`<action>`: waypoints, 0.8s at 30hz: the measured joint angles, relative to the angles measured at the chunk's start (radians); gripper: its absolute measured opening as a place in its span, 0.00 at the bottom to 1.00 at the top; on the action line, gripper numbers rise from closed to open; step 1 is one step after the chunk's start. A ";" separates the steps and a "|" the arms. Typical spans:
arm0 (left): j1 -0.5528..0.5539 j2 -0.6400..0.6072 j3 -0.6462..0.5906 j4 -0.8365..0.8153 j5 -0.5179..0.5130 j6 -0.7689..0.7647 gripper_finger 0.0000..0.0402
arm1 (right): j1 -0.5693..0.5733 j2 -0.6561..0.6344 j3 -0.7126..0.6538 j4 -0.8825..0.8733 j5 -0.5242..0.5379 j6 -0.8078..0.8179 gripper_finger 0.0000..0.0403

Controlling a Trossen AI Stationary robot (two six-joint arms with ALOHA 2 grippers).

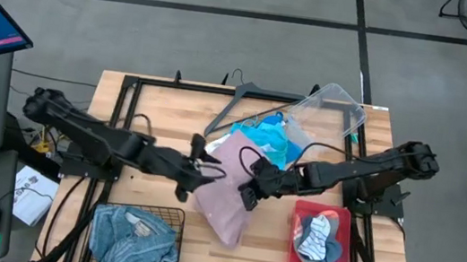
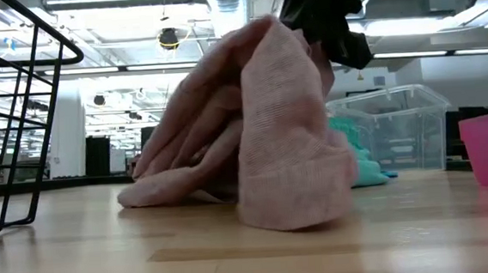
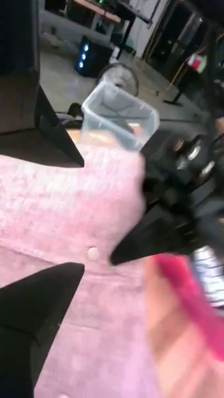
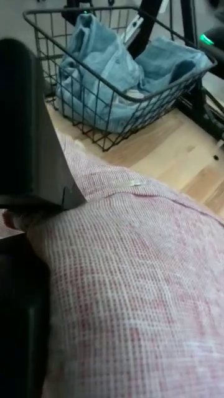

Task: Pick & Place Cloths
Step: Put the pink polo shirt into the wire basket

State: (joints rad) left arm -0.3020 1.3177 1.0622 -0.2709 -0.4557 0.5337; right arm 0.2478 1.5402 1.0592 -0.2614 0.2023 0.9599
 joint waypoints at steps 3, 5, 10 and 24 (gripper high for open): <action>0.010 0.060 0.000 -0.001 0.024 0.013 0.66 | 0.000 0.013 0.000 0.008 -0.030 -0.006 0.06; 0.024 0.092 0.000 0.000 0.071 0.013 0.68 | 0.000 0.013 0.000 0.016 -0.048 -0.018 0.06; 0.064 0.138 0.000 0.000 0.131 0.007 0.69 | 0.000 0.013 0.003 0.017 -0.052 -0.040 0.06; 0.152 0.258 0.002 0.129 0.287 0.009 0.69 | 0.017 0.013 0.117 0.030 -0.084 -0.229 0.06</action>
State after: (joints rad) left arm -0.1501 1.5760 1.0637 -0.1418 -0.1686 0.5426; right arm 0.2644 1.5528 1.1766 -0.2316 0.1178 0.7311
